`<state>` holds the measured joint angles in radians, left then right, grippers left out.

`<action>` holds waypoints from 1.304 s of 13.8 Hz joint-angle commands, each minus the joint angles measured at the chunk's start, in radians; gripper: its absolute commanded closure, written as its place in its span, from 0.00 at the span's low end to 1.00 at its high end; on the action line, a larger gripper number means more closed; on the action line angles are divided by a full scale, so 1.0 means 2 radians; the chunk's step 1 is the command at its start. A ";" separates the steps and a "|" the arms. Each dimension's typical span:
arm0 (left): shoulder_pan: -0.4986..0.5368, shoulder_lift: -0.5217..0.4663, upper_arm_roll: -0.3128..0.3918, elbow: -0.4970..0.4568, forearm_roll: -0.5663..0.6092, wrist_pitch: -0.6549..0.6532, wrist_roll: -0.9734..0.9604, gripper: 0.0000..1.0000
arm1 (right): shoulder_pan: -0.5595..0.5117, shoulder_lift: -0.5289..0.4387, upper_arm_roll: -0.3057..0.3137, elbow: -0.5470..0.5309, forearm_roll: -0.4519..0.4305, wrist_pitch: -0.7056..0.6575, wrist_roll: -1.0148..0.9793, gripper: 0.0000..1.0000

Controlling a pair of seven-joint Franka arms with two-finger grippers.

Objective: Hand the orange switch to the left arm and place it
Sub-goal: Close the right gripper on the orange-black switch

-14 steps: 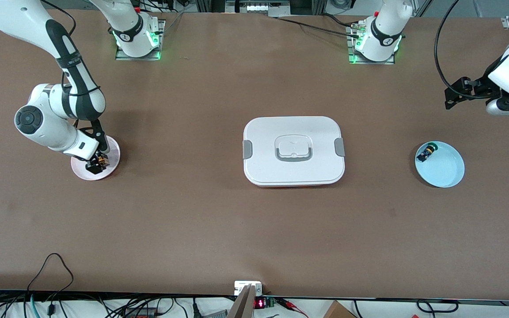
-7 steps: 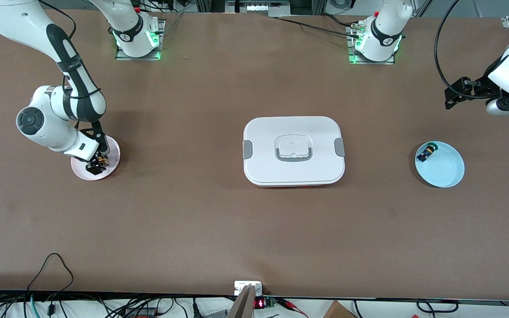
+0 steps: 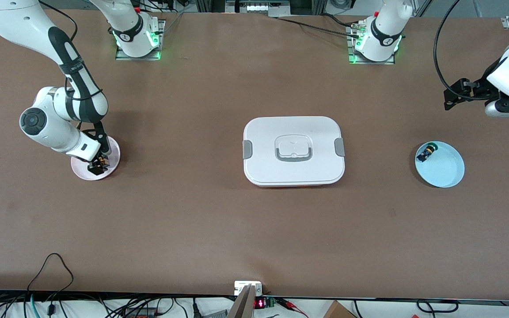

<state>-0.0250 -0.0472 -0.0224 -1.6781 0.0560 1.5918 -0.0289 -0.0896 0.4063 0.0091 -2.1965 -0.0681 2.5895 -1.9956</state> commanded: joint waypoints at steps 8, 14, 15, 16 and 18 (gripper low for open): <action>0.003 0.007 -0.002 0.016 -0.014 -0.007 0.002 0.00 | -0.014 0.001 0.007 -0.018 0.009 0.034 -0.006 0.21; 0.003 0.007 -0.002 0.016 -0.014 -0.007 0.003 0.00 | -0.017 -0.004 0.007 -0.018 0.024 0.029 -0.005 1.00; 0.003 0.007 -0.001 0.016 -0.014 -0.007 0.003 0.00 | -0.017 -0.006 0.008 -0.017 0.024 0.027 -0.005 1.00; 0.004 0.007 -0.001 0.016 -0.014 -0.007 0.003 0.00 | -0.017 -0.011 0.018 -0.016 0.026 0.024 -0.004 1.00; 0.004 0.007 -0.001 0.016 -0.014 -0.007 0.003 0.00 | -0.017 -0.025 0.028 -0.004 0.026 -0.015 0.028 1.00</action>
<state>-0.0250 -0.0468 -0.0233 -1.6776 0.0560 1.5918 -0.0289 -0.1099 0.4014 0.0324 -2.2118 -0.0338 2.6184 -1.9700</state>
